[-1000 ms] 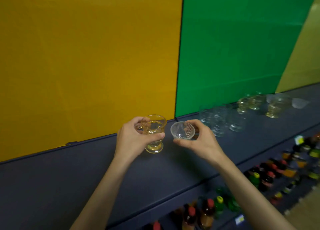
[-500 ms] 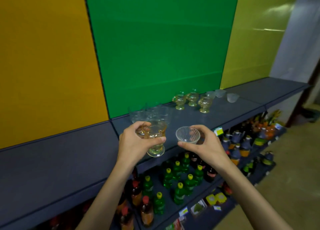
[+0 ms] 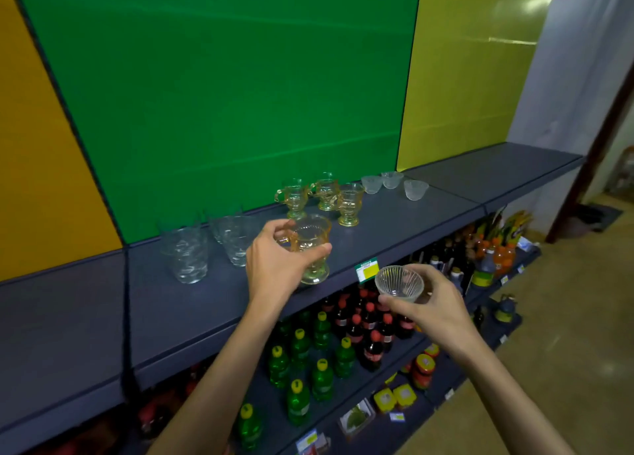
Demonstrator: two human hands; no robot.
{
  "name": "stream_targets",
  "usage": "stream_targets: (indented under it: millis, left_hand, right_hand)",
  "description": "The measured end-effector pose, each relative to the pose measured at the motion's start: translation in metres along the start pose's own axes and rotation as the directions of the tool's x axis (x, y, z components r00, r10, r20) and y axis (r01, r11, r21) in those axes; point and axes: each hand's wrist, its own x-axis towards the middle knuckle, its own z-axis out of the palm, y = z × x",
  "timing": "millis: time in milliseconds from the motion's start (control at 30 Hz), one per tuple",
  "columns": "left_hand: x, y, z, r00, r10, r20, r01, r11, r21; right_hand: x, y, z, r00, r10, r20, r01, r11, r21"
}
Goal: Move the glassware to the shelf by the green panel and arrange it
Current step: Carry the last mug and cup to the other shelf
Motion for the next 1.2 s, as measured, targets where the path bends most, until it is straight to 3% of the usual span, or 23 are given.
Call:
stream_targets:
  millis: [267, 500, 933, 1067, 1200]
  left_hand:
    - [0.077, -0.016, 0.080, 0.991, -0.069, -0.119, 0.074, 0.996, 0.044]
    - [0.126, -0.028, 0.110, 0.960, -0.149, -0.237, 0.167, 0.985, 0.054]
    - [0.142, -0.035, 0.135, 0.951, -0.202, -0.236, 0.253, 0.944, 0.213]
    - [0.135, -0.022, 0.136, 0.973, -0.133, -0.189, 0.199, 0.895, 0.400]
    - [0.130, 0.004, 0.136, 0.987, -0.003, -0.162, 0.109, 0.751, 0.652]
  right_hand:
    - [0.112, 0.043, -0.029, 0.999, 0.000, 0.044, 0.002, 0.998, -0.059]
    - [0.212, 0.056, -0.021, 0.997, -0.038, 0.072, 0.045, 0.995, -0.093]
    - [0.314, 0.091, 0.000, 0.988, -0.059, 0.146, 0.070, 0.995, -0.068]
    - [0.341, 0.098, 0.001, 0.973, -0.087, 0.213, 0.098, 0.994, -0.041]
    - [0.366, 0.104, -0.001, 0.959, -0.098, 0.268, 0.112, 0.993, -0.038]
